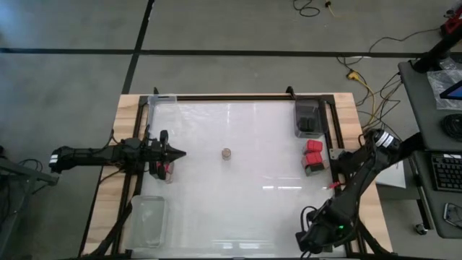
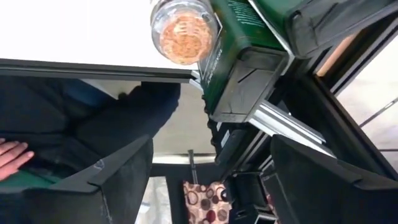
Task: Sort spices by type
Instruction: Put the black seasoning can into the black bin
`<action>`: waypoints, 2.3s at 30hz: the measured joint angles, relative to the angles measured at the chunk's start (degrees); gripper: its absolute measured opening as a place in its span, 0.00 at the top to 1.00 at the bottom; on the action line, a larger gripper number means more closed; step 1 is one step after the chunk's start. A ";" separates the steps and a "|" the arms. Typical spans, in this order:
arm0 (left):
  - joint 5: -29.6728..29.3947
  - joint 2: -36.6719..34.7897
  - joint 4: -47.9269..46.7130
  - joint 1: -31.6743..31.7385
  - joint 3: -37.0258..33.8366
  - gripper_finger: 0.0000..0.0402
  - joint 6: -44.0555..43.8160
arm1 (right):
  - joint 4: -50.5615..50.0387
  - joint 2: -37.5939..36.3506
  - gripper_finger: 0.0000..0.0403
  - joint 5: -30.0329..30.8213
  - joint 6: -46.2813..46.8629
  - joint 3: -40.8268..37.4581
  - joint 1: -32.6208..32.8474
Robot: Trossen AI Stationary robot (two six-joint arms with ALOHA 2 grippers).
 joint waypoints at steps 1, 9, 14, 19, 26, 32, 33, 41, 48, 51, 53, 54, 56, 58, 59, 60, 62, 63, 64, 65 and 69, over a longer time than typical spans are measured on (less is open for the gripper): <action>0.00 0.00 0.00 -0.02 -0.01 1.00 0.00 | 0.86 0.02 0.23 -0.02 0.00 -0.46 0.07; 0.00 0.00 0.00 -0.01 0.00 1.00 0.00 | 6.72 0.13 0.28 -3.01 0.38 -3.78 1.03; 0.00 0.04 0.00 -0.02 -0.01 1.00 0.00 | 6.69 0.13 0.25 -3.22 0.57 -4.00 0.99; 0.00 0.02 0.00 -0.01 -0.01 1.00 0.00 | 6.58 0.13 0.20 -4.63 0.99 -4.00 1.03; 0.00 0.02 0.00 -0.01 0.00 1.00 0.00 | 6.40 0.13 0.18 -5.11 1.11 -4.09 1.16; 0.00 0.02 0.00 -0.02 0.00 1.00 0.01 | 6.39 0.43 0.22 -5.07 1.08 -5.22 1.27; 0.00 0.02 0.00 -0.02 -0.01 1.00 0.00 | 6.46 0.43 0.22 -5.07 1.07 -5.30 1.27; 0.00 0.04 0.00 -0.02 0.00 1.00 0.02 | 6.51 0.45 0.26 -4.95 1.07 -5.49 1.27; 0.00 0.04 0.00 -0.02 -0.01 1.00 0.00 | 6.53 0.48 0.24 -4.16 1.07 -6.28 1.27; 0.00 0.04 0.00 -0.02 0.01 1.00 0.00 | 6.77 0.50 0.22 -2.56 1.07 -6.43 1.27; 0.00 0.04 0.00 -0.02 -0.01 1.00 0.01 | 6.80 0.50 0.22 -1.09 1.07 -6.49 1.27; 0.00 0.04 0.00 -0.02 0.01 1.00 0.02 | 6.78 0.50 0.23 -0.84 1.07 -6.51 1.27; 0.00 0.04 0.00 -0.02 -0.01 1.00 0.01 | 6.80 0.50 0.24 -0.83 1.01 -6.51 1.27; 0.00 0.04 0.00 -0.02 -0.01 1.00 0.01 | 6.84 0.50 0.26 -0.83 1.00 -6.68 1.27; 0.00 0.04 0.00 -0.02 -0.01 1.00 0.01 | 6.83 0.50 0.28 -0.83 0.95 -6.85 1.27; 0.00 0.04 0.00 -0.02 0.01 1.00 0.00 | 6.84 0.50 0.29 -0.83 0.90 -7.08 1.27; 0.00 0.04 0.00 -0.02 0.00 1.00 0.01 | 6.84 0.50 0.32 -0.83 0.85 -7.66 1.27; 0.00 0.04 0.00 -0.02 -0.01 1.00 0.02 | 6.90 0.50 0.34 -0.85 0.71 -7.96 1.27; 0.01 0.04 0.00 -0.02 0.00 1.00 0.01 | 6.85 0.50 0.35 -0.83 0.47 -8.14 1.27; 0.00 0.04 0.00 -0.02 0.01 1.00 0.00 | 6.88 0.50 0.37 -0.85 0.38 -8.23 1.27; 0.00 0.04 0.00 -0.02 0.00 1.00 0.01 | 6.91 0.50 0.45 -0.86 0.31 -8.24 1.35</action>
